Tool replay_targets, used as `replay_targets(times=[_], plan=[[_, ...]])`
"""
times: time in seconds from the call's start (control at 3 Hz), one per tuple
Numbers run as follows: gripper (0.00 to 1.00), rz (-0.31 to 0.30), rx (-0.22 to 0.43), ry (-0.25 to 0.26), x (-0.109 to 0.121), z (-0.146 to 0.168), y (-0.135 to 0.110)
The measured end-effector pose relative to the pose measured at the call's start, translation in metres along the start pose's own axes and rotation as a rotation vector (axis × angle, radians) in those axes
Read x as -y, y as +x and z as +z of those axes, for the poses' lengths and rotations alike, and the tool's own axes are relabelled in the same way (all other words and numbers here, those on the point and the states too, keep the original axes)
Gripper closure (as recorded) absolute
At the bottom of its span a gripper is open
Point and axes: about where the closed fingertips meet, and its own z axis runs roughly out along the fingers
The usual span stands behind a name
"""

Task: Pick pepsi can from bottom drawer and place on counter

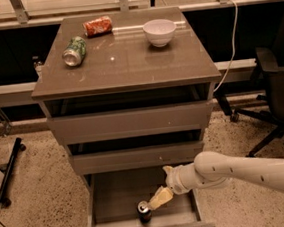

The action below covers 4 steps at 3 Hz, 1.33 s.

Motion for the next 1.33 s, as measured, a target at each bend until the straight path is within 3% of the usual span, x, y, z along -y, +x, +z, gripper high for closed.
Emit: replay_targets(times=[0.67,1.33], plan=[[0.0,0.035,0.027,-0.024,0.011,0.026,0.012],[0.0,0.106,0.054,-0.03,0.025,0.076,0.051]])
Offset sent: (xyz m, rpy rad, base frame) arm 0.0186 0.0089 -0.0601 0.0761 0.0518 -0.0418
